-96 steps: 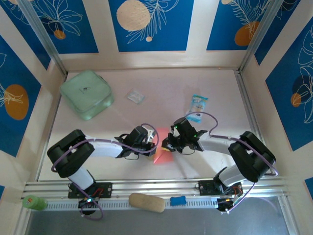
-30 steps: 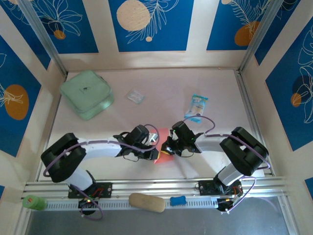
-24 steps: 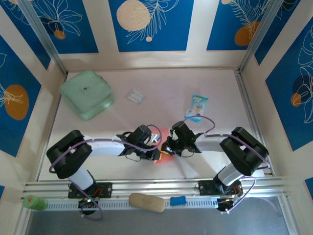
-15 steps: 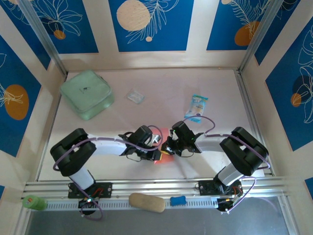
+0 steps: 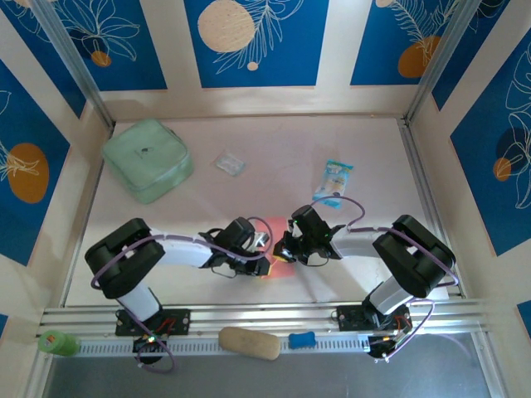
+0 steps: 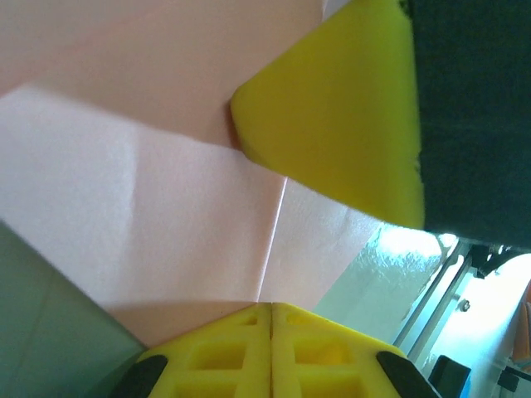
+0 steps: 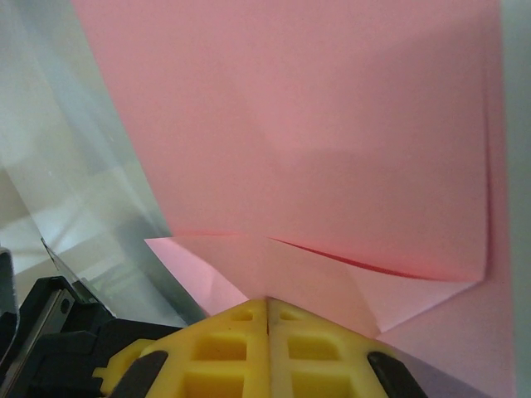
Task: Fold a paper plane with a square sheet of paper (pick it up from the middle)
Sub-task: Fold the triangle at the bottom-center of the table.
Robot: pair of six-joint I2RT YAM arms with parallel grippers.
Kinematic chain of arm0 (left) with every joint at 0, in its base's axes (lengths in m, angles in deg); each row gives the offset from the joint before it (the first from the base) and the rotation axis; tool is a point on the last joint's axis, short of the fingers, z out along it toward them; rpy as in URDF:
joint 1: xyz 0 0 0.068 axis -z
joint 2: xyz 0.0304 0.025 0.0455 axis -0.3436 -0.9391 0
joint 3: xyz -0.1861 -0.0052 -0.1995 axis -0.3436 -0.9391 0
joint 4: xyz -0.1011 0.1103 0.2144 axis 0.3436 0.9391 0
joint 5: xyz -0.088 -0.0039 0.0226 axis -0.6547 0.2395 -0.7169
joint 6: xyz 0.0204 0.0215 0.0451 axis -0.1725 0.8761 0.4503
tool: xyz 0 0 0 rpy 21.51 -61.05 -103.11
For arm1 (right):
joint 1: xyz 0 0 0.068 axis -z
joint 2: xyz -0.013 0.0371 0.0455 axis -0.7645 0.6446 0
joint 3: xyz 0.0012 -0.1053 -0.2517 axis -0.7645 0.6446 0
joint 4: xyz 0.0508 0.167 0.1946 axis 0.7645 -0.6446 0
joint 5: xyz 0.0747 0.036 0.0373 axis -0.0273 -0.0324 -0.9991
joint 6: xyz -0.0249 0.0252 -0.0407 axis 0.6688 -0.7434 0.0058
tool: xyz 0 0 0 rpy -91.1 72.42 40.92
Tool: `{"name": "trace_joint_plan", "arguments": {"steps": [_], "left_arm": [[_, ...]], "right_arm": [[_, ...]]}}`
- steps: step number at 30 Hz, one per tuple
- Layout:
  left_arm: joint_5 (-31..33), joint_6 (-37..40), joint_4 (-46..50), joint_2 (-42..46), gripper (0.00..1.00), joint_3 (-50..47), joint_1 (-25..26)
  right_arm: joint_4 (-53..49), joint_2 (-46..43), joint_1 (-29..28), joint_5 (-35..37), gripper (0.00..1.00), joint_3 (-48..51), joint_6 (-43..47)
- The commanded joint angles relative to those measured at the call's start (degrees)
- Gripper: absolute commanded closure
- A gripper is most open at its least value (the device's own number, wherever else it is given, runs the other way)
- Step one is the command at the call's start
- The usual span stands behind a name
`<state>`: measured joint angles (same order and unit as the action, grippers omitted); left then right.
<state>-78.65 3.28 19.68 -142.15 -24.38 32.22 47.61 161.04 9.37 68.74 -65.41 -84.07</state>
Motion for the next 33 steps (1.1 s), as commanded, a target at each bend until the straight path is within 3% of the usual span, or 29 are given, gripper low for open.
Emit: {"name": "trace_joint_plan", "arguments": {"steps": [1,12,19,33], "left_arm": [[0.1,-0.07,4.21,1.78,0.93,-2.46,0.47],[2.58,0.4,7.04,8.42,0.96,-6.62,0.77],[5.55,1.02,8.31,16.5,0.98,-3.84,0.69],[8.2,3.31,7.18,0.18,0.95,5.78,0.2]], "right_arm": [[-4.59,1.13,0.37,2.28,1.0,2.24,0.2],[-4.62,1.12,0.5,2.2,1.0,2.14,0.2],[-4.85,0.68,0.46,2.19,1.0,2.06,0.2],[-4.27,0.59,0.41,1.32,1.0,1.79,0.36]]}}
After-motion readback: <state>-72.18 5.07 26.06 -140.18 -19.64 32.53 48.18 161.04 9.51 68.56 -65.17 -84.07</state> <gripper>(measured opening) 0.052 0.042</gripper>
